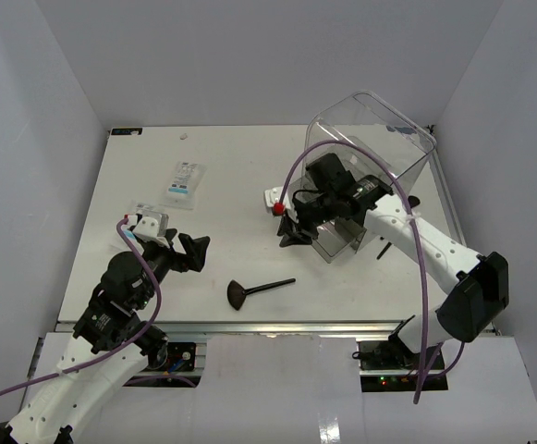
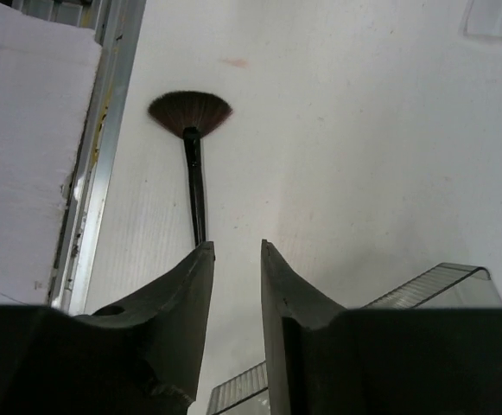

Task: Organize the makeup

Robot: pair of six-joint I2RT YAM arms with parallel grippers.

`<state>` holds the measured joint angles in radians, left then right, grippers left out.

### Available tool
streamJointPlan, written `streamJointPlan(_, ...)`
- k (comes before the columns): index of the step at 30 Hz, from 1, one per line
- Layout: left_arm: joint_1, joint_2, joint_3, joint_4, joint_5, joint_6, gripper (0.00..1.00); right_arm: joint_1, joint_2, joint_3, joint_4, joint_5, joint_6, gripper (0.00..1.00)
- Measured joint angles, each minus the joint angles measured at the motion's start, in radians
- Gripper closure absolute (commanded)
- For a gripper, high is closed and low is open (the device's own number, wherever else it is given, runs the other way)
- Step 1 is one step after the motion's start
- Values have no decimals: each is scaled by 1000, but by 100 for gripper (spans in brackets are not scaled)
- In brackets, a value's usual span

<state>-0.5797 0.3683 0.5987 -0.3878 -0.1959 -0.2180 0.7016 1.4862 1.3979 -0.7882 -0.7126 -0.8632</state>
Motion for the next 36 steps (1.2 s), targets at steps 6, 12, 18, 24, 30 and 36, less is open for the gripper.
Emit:
streamJointPlan(6,0,0,0,0,0,0,2,140,25,-182,52,115,8,24)
streamJointPlan(12,0,0,-2,0,-1,0,2,272,150,-196,137,259,41,6)
streamJointPlan(18,0,0,-2,0,-3,0,2,361,268,-195,213,397,80,15)
streamJointPlan(24,0,-5,-2,0,-4,0,2,395,339,-183,252,483,106,34)
streamJointPlan(30,0,-21,-2,0,-6,0,2,409,374,-178,274,535,123,50)
streamJointPlan(36,0,-26,-2,0,-8,0,2,422,376,-177,274,557,127,78)
